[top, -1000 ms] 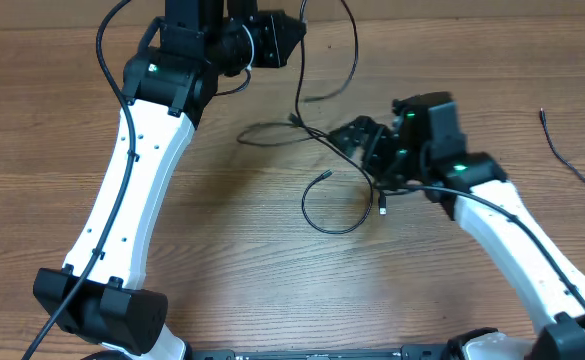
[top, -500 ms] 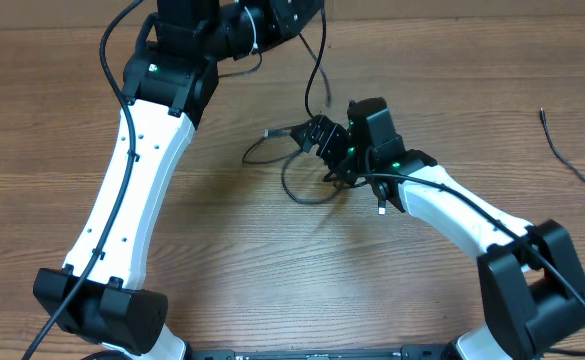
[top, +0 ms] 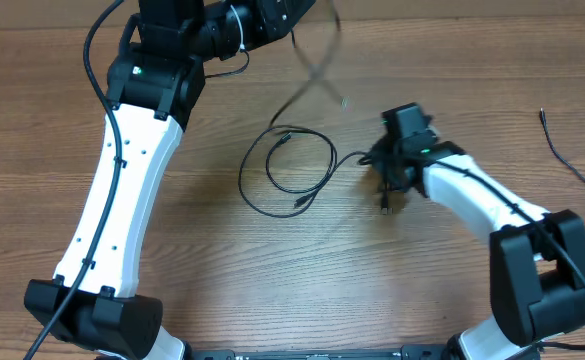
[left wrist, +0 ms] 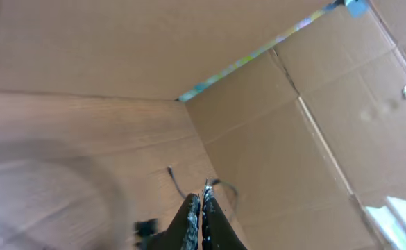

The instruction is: Untangle cables

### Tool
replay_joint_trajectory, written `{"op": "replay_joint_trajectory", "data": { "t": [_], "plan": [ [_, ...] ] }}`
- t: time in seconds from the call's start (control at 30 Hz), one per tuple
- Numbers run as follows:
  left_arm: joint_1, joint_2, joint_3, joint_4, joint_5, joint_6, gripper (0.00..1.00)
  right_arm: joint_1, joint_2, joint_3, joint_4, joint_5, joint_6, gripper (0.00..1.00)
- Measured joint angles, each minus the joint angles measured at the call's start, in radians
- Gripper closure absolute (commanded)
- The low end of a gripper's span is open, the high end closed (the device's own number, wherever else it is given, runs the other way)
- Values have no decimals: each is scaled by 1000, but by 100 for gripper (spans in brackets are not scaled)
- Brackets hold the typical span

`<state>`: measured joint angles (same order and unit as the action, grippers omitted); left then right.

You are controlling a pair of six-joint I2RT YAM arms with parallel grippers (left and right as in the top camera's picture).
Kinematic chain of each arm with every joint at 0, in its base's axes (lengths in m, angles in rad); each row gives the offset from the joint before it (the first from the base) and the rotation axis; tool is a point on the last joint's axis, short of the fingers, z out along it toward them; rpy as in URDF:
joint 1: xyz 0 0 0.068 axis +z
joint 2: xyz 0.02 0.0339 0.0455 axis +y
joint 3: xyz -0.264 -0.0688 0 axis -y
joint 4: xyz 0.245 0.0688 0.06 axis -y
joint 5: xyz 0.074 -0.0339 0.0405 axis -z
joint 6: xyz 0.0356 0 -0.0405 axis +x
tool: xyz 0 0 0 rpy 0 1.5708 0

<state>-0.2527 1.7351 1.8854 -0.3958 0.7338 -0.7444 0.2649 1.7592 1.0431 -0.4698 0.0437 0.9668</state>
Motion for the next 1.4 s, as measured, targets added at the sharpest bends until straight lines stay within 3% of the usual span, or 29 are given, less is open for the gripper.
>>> {"op": "replay_joint_trajectory", "data": {
  "t": [0.07, 0.13, 0.23, 0.27, 0.33, 0.43, 0.53, 0.63, 0.7, 0.83, 1.07, 1.17, 1.27, 1.4],
  "plan": [
    [4, 0, 0, -16, 0, 68, 96, -56, 0, 0, -19, -19, -24, 78],
    [4, 0, 0, -31, 0, 102, 96, -84, 0, 0, -8, -58, -63, 71],
    [4, 0, 0, -39, 0, 160, 96, -115, 0, 0, 51, -202, -230, 35],
    [4, -1, 0, -43, 0, 190, 96, -114, 0, 0, 60, -253, -296, 28],
    [4, -3, 0, -80, -2, 257, 95, -106, 0, 0, 52, -339, -418, 27],
    [4, -7, 0, -225, -65, 394, 78, -95, 0, 0, 13, -416, -531, 26],
    [4, -7, 0, -354, -202, 483, 71, -93, 0, 0, 2, -449, -587, 19],
    [4, -7, 0, -425, -364, 544, 47, -93, 0, 0, 29, -466, -621, 14],
    [4, -1, 0, -451, -441, 567, 26, -93, 0, 0, 51, -474, -632, 14],
    [4, 38, 0, -460, -519, 589, 1, -93, 0, 0, 91, -483, -644, 15],
    [4, 172, 0, -467, -543, 595, 3, -84, 0, 0, 152, -478, -754, 16],
    [3, 229, 0, -466, -530, 594, 14, -77, 0, 0, 154, -462, -782, 14],
    [-2, 280, 0, -464, -525, 588, 16, -75, 0, 0, 154, -453, -785, 0],
    [-18, 353, 0, -445, -521, 563, 28, -74, 0, 0, 146, -447, -796, 0]
  ]
}}
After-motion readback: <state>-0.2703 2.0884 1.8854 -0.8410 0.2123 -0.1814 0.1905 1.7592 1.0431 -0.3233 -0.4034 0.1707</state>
